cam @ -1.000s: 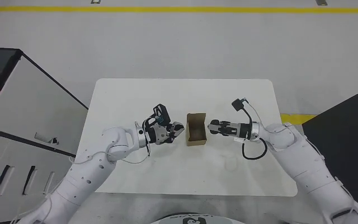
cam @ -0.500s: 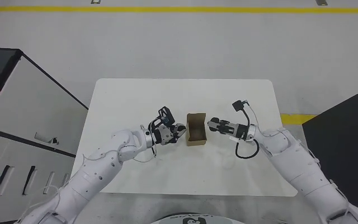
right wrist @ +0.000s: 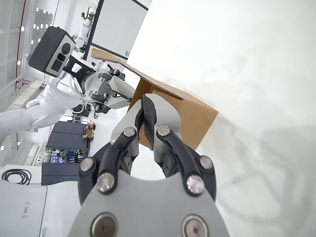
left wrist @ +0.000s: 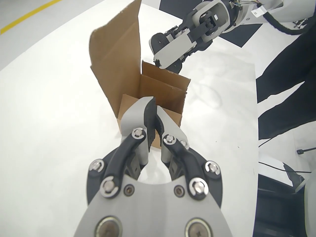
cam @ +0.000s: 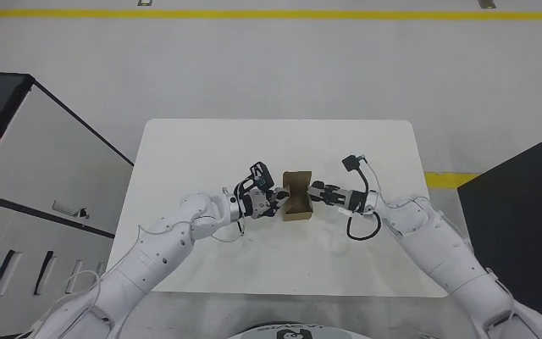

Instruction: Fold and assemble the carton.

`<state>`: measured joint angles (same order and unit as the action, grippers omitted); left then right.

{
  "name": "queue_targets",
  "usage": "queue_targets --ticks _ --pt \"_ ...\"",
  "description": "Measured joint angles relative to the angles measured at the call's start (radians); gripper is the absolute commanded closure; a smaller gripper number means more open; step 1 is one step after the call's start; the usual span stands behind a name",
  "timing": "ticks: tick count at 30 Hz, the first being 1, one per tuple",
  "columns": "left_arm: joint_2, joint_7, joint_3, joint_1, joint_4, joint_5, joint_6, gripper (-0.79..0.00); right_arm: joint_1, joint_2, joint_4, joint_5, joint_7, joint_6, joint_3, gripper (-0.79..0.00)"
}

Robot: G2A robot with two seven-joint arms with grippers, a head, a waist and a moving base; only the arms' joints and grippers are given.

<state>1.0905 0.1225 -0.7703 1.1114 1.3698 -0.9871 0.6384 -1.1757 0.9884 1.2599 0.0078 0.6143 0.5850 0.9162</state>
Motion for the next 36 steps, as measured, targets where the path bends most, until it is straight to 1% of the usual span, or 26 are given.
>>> queue_targets --ticks 10,20,29,36 --pt "0.018 0.010 0.018 -0.021 -0.038 -0.011 0.010 0.000 0.024 0.018 -0.020 -0.031 0.001 -0.017 -0.021 0.000" --pt "0.031 0.010 0.019 -0.034 -0.054 -0.020 0.011 0.000 0.036 0.030 -0.039 -0.050 0.008 -0.024 -0.028 0.000" --pt "0.034 -0.005 0.005 -0.030 -0.028 -0.022 0.033 0.000 0.041 0.036 -0.048 -0.052 0.009 -0.012 -0.021 0.000" --pt "0.048 0.011 0.030 -0.037 -0.035 -0.027 0.046 0.000 0.039 0.040 -0.050 -0.053 0.014 -0.005 -0.013 0.000"
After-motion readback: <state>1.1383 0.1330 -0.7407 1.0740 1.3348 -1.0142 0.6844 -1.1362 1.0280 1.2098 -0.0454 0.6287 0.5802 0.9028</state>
